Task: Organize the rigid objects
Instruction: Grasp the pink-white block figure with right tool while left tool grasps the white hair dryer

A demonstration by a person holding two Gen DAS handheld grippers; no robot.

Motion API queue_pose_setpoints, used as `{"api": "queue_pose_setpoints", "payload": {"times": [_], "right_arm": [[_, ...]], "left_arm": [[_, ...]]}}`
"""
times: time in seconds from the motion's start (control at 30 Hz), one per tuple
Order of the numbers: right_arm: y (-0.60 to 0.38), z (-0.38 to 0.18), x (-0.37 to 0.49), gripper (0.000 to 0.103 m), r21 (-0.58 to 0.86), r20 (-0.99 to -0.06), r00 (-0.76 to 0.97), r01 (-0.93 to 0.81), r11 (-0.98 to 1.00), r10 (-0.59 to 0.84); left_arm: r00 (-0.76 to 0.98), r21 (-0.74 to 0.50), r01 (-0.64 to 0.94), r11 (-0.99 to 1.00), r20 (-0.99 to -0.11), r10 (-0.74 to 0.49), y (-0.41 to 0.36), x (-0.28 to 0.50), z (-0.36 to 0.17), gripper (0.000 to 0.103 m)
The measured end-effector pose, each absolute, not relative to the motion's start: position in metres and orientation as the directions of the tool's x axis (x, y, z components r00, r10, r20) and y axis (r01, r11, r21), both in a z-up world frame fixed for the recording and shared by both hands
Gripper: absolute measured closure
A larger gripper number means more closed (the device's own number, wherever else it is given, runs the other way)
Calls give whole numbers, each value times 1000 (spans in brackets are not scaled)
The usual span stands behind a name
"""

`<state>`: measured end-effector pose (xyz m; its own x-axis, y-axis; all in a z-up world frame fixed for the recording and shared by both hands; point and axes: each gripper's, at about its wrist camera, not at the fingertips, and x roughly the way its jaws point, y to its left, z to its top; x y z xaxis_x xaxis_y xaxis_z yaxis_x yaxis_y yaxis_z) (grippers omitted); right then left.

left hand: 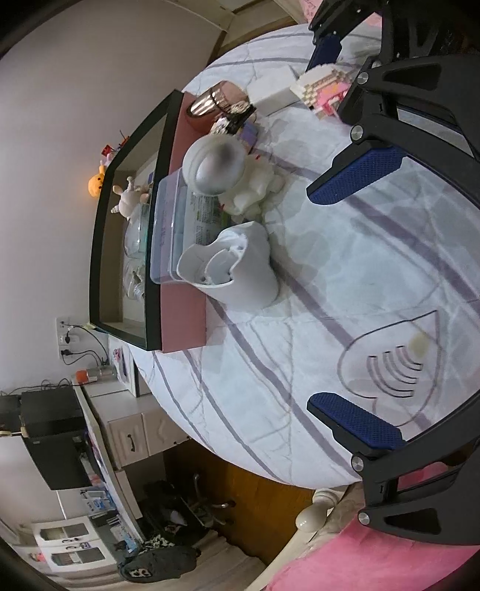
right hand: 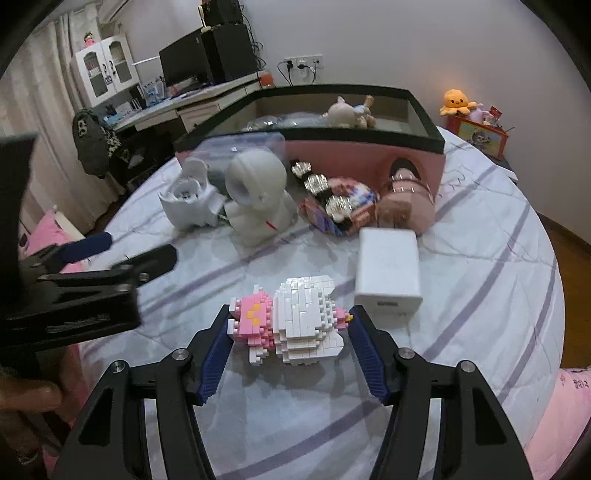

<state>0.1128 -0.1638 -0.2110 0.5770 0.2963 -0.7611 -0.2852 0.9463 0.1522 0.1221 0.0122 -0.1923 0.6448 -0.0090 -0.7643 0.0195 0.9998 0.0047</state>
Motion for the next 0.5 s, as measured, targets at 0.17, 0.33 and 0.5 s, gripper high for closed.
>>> {"api": "queue_pose_setpoints", "payload": {"times": [0.17, 0.33, 0.5], "right_arm": [[-159, -208, 123, 40, 181, -753, 567, -310, 933, 334], [-156, -208, 130, 40, 181, -754, 564, -315, 932, 337], [-158, -199, 130, 40, 185, -742, 576, -318, 930, 344]], "left_arm": [[646, 10, 19, 1000, -764, -4, 11, 143, -194, 0], [643, 14, 17, 1000, -766, 0, 6, 165, -199, 0], [633, 15, 25, 1000, -774, -4, 3, 181, -208, 0]]}}
